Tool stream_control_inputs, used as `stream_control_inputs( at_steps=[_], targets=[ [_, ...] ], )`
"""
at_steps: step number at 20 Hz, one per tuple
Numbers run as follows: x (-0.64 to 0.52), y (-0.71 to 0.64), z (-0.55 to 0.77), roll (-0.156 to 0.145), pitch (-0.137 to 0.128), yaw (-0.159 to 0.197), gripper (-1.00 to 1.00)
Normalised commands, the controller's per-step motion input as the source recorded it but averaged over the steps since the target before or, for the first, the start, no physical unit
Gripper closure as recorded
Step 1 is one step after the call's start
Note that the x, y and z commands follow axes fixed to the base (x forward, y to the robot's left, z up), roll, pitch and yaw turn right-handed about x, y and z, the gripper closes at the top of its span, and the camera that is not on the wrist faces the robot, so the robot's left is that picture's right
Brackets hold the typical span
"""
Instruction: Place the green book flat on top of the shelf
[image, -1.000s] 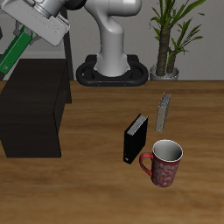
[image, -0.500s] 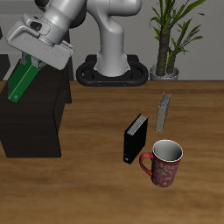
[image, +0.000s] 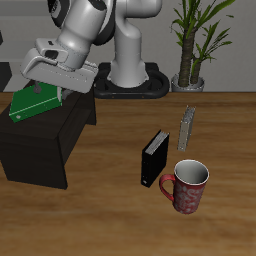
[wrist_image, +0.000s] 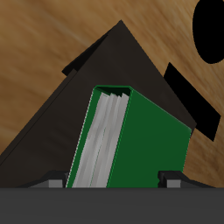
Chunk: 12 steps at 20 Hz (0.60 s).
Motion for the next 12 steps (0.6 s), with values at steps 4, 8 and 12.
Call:
stream_control_inputs(
  at_steps=[4,8,12],
  targets=[
    [0.08,0.35,-0.04,0.067,0.045,-0.039,-1.00],
    [-0.06,0.37,0.20,0.105,0.009,-0.061,-1.00],
    [-0.26,0.53,0.21,0.144,-0.055,-0.022,-1.00]
  ],
)
